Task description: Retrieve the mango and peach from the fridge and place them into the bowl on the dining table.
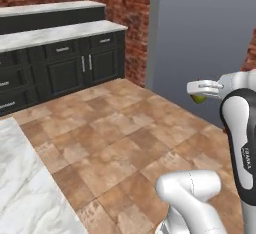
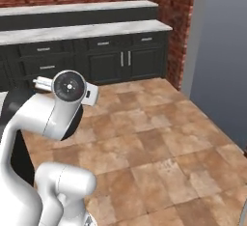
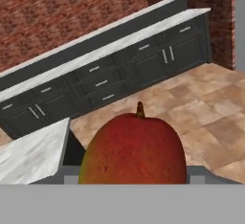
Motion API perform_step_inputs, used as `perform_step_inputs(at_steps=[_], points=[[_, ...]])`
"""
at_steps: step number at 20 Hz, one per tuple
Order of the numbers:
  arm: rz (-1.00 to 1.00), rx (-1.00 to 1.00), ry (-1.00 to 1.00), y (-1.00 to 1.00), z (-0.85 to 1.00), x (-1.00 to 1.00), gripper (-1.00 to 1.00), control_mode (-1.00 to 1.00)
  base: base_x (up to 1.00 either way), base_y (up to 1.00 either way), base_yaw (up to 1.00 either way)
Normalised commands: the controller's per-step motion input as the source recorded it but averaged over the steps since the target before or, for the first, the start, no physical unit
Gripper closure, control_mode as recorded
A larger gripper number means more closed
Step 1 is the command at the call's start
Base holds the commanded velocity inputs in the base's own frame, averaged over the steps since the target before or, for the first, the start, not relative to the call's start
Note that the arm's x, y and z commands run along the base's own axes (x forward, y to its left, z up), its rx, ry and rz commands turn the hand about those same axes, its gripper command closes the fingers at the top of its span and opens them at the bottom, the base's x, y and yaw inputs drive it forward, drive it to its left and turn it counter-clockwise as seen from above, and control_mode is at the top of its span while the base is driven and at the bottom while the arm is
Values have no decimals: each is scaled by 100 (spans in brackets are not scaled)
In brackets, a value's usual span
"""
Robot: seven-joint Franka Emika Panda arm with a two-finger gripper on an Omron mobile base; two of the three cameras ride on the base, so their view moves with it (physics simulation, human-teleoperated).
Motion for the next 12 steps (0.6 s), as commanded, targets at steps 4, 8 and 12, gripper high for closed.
perform_step_inputs(at_steps=[4,8,12], points=[[0,0,0,0,0,0,100,100,34,0,34],[0,0,0,0,0,0,100,100,61,0,45],[0,0,0,0,0,0,100,100,99,-13,52]])
